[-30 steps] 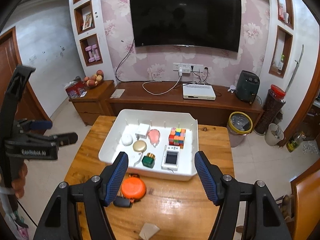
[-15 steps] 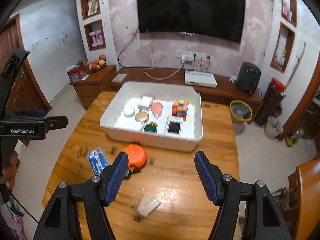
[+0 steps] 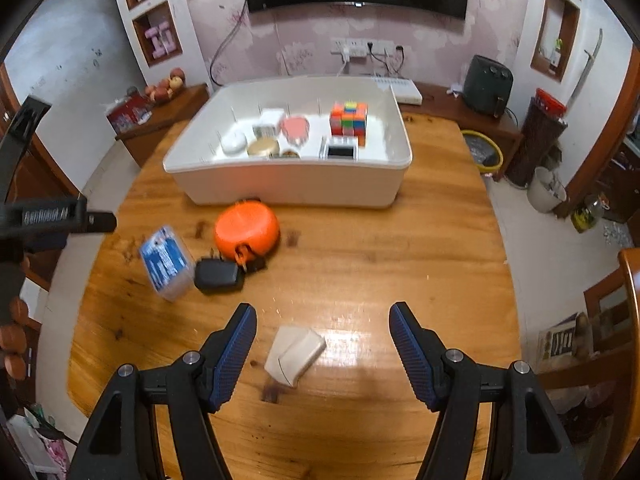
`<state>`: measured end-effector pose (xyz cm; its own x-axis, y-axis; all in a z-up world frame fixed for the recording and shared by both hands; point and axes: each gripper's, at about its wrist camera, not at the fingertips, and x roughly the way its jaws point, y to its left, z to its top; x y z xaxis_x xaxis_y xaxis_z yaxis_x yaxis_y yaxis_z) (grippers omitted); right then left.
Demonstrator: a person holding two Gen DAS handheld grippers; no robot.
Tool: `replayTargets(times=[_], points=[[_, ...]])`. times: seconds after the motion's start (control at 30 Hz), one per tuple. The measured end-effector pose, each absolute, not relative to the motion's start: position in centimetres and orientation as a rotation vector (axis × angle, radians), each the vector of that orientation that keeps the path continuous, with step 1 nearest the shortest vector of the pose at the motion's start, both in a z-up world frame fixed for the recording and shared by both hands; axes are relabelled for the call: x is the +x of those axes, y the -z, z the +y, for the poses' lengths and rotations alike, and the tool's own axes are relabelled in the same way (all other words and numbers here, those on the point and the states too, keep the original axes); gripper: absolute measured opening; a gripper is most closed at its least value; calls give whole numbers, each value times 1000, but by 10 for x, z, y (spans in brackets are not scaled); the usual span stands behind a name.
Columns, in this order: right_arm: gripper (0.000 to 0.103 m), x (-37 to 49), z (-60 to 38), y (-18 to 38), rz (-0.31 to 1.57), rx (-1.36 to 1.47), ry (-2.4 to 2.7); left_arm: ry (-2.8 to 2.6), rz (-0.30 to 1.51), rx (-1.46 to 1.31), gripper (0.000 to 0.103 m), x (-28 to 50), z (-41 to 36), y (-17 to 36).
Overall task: Organize rigid objects
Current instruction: 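Grasp the blue floss box with the left gripper while the right gripper grasps the beige switch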
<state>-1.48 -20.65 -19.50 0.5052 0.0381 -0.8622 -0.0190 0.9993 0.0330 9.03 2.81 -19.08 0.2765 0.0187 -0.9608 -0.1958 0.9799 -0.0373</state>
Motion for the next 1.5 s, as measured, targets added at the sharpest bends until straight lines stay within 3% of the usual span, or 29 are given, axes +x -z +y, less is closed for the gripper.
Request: replayTargets(times=[0.4, 1.07, 1.23, 1.33, 1.5], points=[[70, -15, -189, 252, 1148, 56, -24, -301, 1408, -388, 101, 125, 39, 256], [68, -12, -177, 296, 1218, 58, 3, -420, 1475, -396, 100, 141, 36, 303], [52, -10, -167, 304, 1231, 4, 1, -412, 1492, -419, 93, 134, 22, 308], [49, -11, -163, 305, 1223, -23, -1, -392, 1506, -430, 78, 131, 21, 312], [47, -12, -162, 304, 1218, -25, -22, -380, 1504, -373, 68, 124, 16, 313]])
